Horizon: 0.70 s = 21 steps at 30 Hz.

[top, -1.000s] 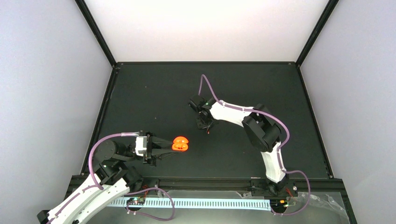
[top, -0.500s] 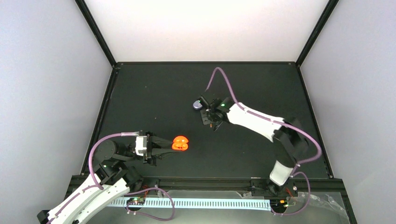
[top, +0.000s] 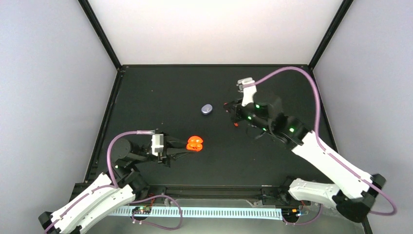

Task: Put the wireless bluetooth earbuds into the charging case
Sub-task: Pick up the earbud from the center of the board, then place the earbud in the charging case.

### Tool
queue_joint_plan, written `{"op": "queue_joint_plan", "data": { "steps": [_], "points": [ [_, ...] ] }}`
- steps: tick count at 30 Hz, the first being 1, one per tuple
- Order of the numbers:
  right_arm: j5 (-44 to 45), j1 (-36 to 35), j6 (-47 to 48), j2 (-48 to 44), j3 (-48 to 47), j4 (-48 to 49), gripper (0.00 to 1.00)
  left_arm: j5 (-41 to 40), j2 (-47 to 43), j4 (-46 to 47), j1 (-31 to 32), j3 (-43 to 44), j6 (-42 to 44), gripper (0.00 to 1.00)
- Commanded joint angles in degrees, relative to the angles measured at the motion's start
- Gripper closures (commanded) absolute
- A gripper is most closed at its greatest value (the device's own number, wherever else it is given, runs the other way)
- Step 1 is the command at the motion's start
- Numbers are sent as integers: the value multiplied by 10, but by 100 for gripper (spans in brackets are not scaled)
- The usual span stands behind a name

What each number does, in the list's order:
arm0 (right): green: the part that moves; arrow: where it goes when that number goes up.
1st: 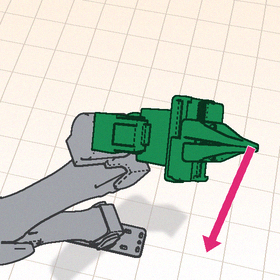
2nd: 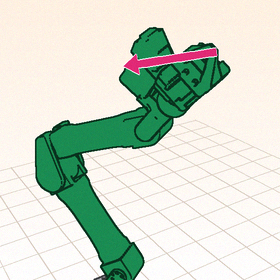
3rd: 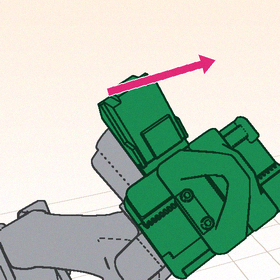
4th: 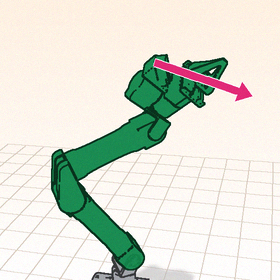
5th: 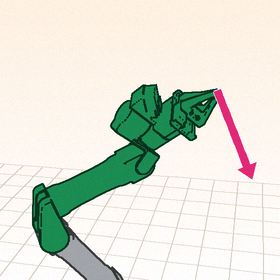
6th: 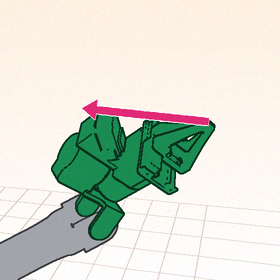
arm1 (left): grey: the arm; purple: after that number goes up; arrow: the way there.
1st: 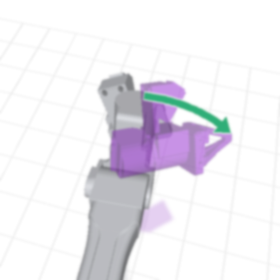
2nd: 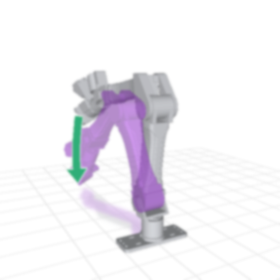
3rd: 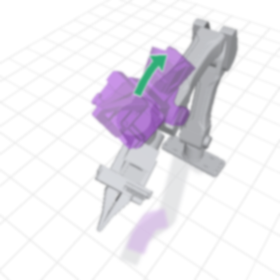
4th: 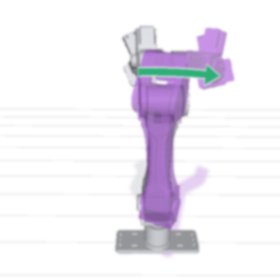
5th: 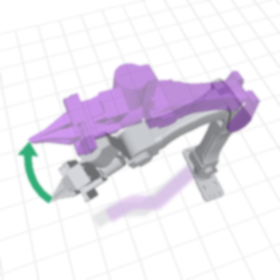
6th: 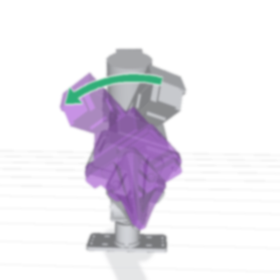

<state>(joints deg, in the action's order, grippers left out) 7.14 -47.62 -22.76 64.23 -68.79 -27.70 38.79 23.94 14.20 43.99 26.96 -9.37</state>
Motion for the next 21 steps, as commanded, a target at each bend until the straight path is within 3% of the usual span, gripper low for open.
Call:
{"op": "queue_joint_plan", "data": {
  "steps": [1, 10, 21],
  "points": [
    [-64, -3, 32, -70, 20, 78, 91, -4, 49, 50, 1, 45, 5, 98],
    [-195, -13, 53, -155, 30, 197, 90, 1, 133, 146, 2, 77, -11, 98],
    [-159, -131, 117, -139, -23, 255, 90, -34, 145, 234, 2, 78, -53, 99]
  ]
}}
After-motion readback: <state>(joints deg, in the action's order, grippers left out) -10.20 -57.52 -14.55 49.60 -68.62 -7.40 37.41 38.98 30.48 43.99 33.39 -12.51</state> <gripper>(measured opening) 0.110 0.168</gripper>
